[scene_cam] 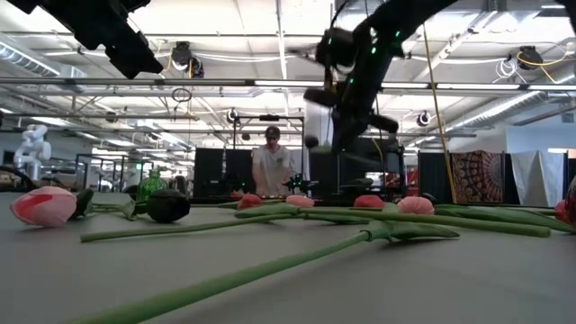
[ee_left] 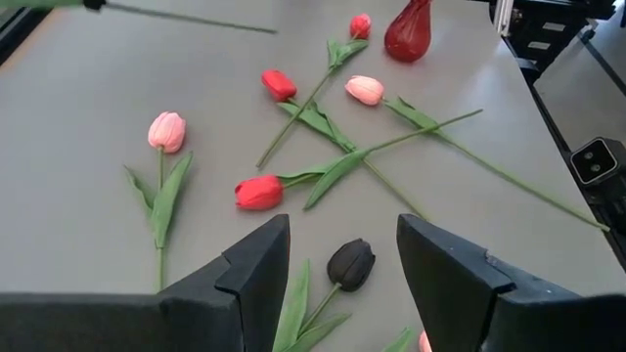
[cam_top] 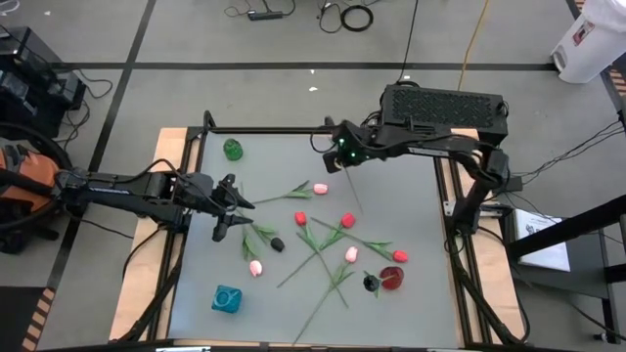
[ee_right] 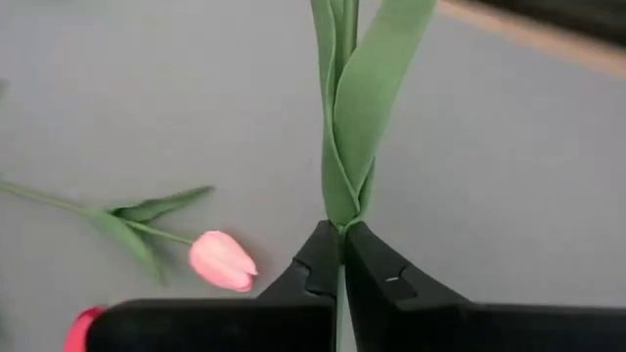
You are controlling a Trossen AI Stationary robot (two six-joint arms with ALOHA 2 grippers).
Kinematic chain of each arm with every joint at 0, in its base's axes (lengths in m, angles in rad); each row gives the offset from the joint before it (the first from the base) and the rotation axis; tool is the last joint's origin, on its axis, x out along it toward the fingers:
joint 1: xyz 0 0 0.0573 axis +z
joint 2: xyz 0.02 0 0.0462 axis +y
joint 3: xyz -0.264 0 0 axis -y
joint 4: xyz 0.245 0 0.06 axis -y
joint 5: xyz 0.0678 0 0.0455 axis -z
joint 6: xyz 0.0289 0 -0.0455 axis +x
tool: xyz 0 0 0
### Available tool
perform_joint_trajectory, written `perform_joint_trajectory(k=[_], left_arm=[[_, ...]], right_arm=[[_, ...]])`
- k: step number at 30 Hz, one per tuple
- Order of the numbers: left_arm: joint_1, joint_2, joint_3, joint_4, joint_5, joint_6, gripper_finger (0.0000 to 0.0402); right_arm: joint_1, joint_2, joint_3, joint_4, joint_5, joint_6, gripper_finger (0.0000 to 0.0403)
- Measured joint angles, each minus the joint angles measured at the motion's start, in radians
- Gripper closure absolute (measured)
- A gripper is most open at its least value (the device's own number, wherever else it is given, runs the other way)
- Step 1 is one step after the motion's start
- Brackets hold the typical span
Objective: Sort flowers into vase by color
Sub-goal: Put the top black flower into the red vase
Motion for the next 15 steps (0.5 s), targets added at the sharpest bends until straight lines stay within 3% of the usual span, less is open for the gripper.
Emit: perform_joint_trajectory(k=[15], left_arm=[[0.0,0.0,0.0,0.001,-0.007,-0.024,0.0204]], right_arm=[[0.187,-0.339,0.003,-0.046,0.181,-0.148,0.0402]])
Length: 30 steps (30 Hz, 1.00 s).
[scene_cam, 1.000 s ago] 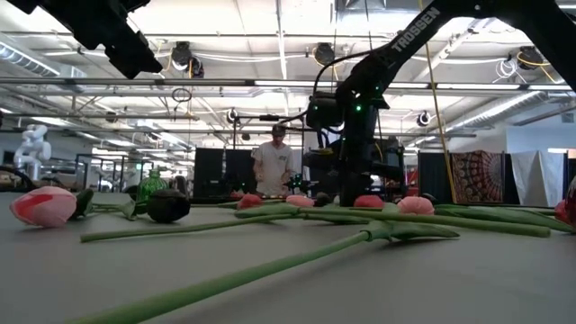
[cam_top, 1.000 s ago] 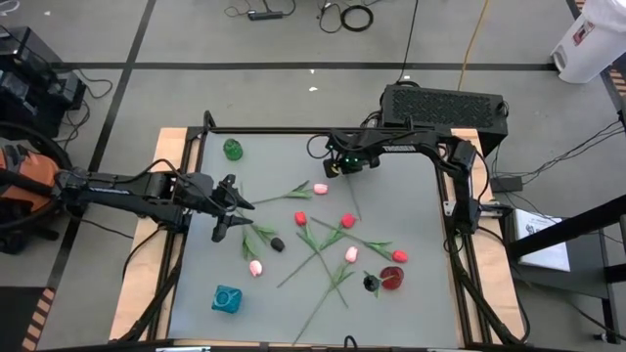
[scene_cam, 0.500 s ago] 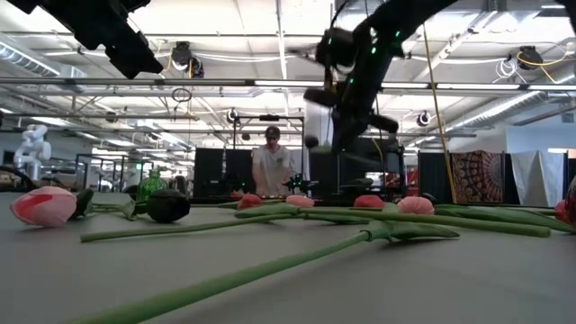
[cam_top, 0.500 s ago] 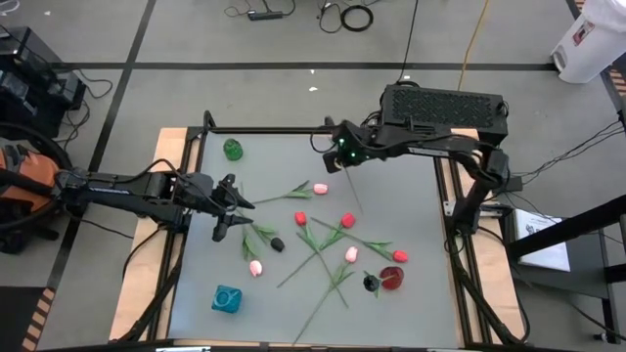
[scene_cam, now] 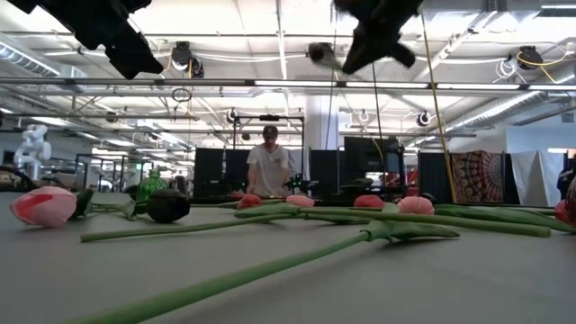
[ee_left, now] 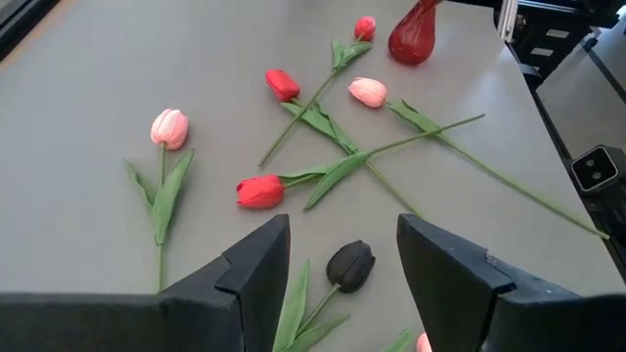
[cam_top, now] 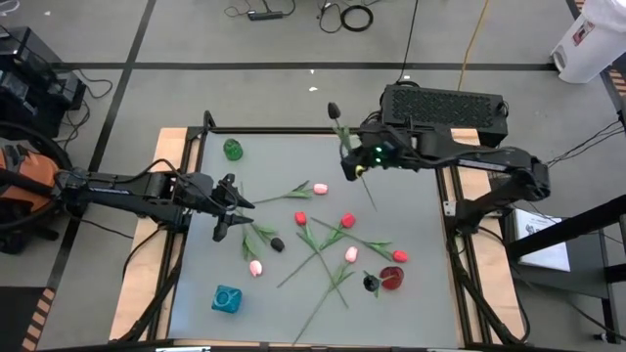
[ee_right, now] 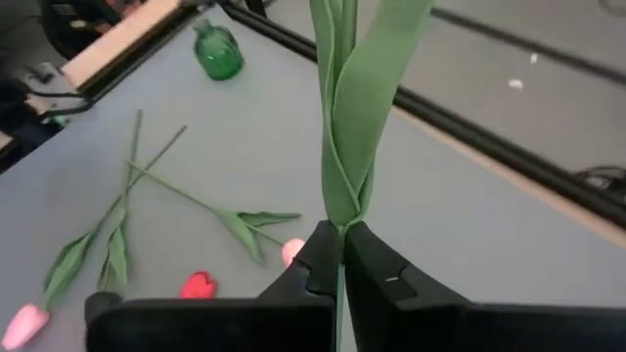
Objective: Sort flowers into vase by color
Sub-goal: Put the top black flower into the red vase
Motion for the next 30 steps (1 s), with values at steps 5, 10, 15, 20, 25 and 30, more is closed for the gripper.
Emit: perform_joint_trajectory(k=[5,10,15,20,25,30], left_arm=[[0.0,0.0,0.0,0.0,0.0,0.0,0.0204],[0.0,0.0,0.0,0.0,-0.029,0.0,0.0204],[0.0,0.0,0.0,0.0,-0.058,-0.001,0.0204],[0.0,0.0,0.0,0.0,-0.078,-0.002,0.0204],[0.0,0.0,0.0,0.001,-0.079,-0.001,0.0204],[0.0,0.0,0.0,0.002,-0.08,-0.001,0.0204]], right_arm=[[0.076,-0.093,0.0,-0.076,0.104,-0.016,0.0402],[0.155,-0.176,0.0,-0.208,0.217,-0.004,0.0402],[0.249,-0.248,-0.002,-0.364,0.316,0.059,0.0402],[0.349,-0.349,-0.071,-0.425,0.372,0.118,0.0402],[0.436,-0.481,-0.211,-0.404,0.433,0.165,0.0402],[0.493,-0.611,-0.369,-0.307,0.5,0.14,0.0402]])
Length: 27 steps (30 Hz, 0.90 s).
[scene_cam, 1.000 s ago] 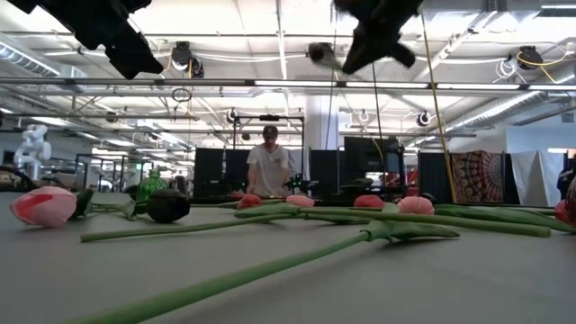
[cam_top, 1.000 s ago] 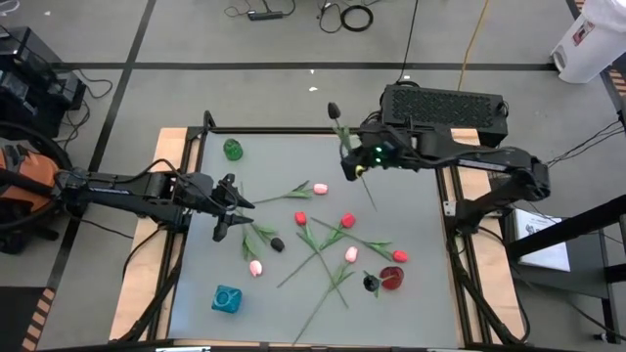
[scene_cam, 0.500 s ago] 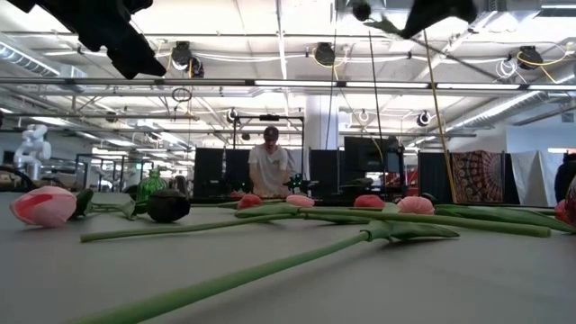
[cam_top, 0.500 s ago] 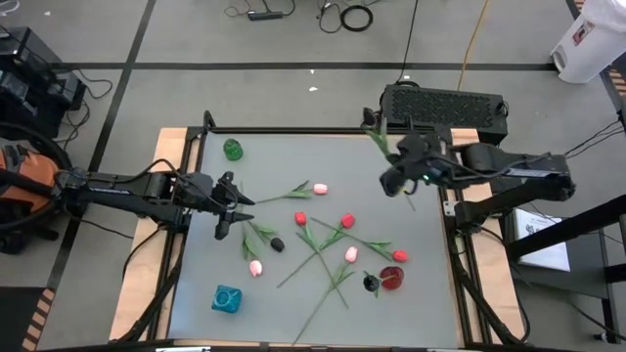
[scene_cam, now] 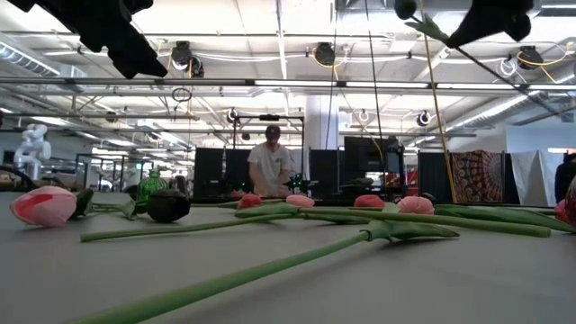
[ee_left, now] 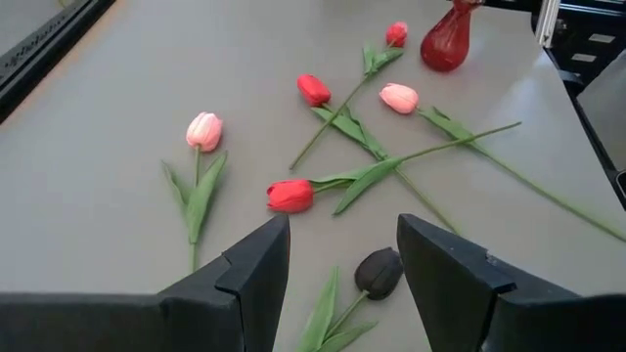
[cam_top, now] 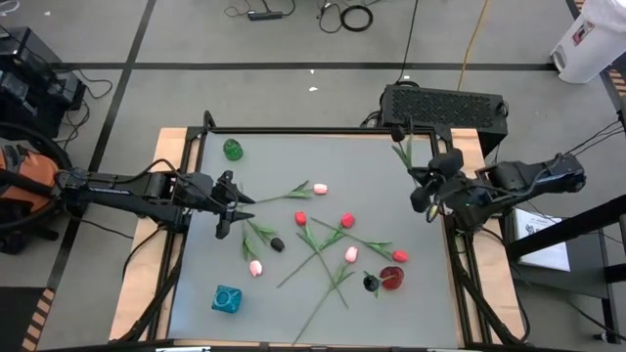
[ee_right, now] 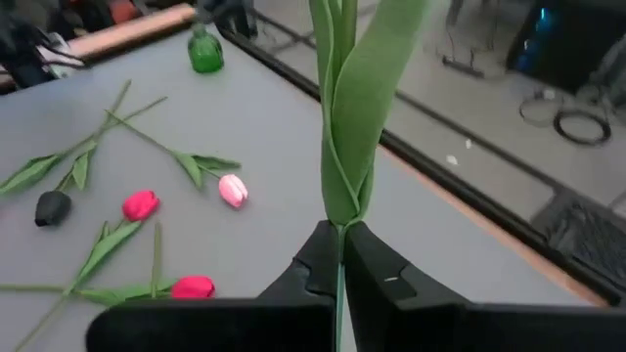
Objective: Sort flowers into vase by color
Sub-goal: Put the top black flower into the red vase
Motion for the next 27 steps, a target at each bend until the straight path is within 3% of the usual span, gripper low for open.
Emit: perform_joint_trajectory(k=[6,15,19,27], left_arm=[[0.0,0.0,0.0,0.0,-0.069,0.0,0.0204],[0.0,0.0,0.0,0.0,-0.146,-0.026,0.0204],[0.0,0.0,0.0,0.0,-0.179,-0.059,0.0204],[0.0,0.0,0.0,0.002,-0.186,-0.079,0.0204]], right_arm=[[0.016,-0.162,-0.206,0.187,0.07,-0.135,0.0402],[0.025,-0.365,-0.435,0.397,0.041,-0.307,0.0402],[0.036,-0.419,-0.535,0.58,0.032,-0.419,0.0402],[0.036,-0.444,-0.649,1.005,-0.22,-0.614,0.0402]])
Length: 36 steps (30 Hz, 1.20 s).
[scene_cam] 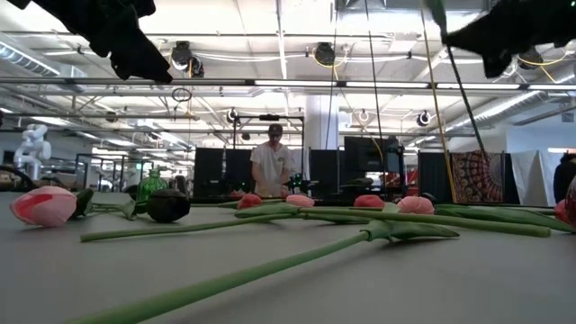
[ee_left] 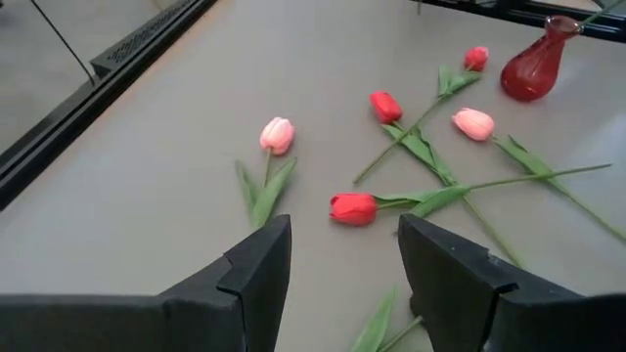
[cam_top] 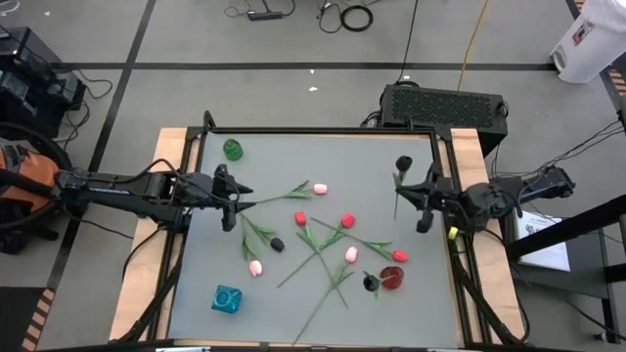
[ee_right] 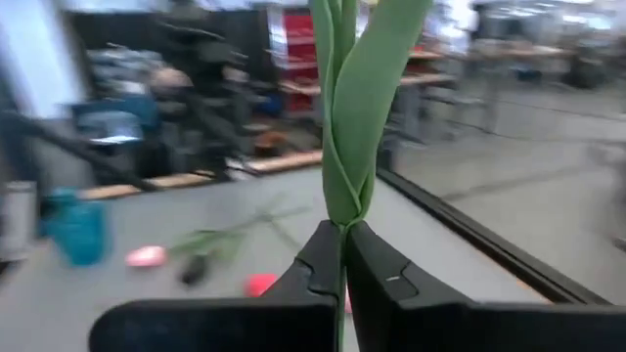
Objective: Sort flowers into vase by color
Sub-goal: Put the top black flower into the red vase
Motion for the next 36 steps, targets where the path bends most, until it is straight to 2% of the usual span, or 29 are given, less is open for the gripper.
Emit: perform_joint_trajectory(k=[8,14,25,32,36], left_arm=[[0.0,0.0,0.0,0.031,-0.042,-0.001,0.0204],[0.0,0.0,0.0,0.073,-0.043,-0.027,0.0204],[0.0,0.002,0.0,0.133,-0.044,-0.026,0.0204],[0.0,0.004,0.0,0.132,-0.044,-0.026,0.0204],[0.0,0.004,0.0,0.132,-0.044,-0.026,0.0204]], right_arm=[[0.0,0.0,-0.001,0.076,-0.33,0.006,0.0403],[0.0,-0.002,0.002,0.117,-0.486,-0.005,0.0403],[0.01,-0.005,0.062,0.121,-0.65,-0.001,0.0403],[0.066,0.019,0.063,0.129,-0.679,-0.007,0.0403],[0.1,0.073,0.063,0.19,-0.679,-0.019,0.0403]])
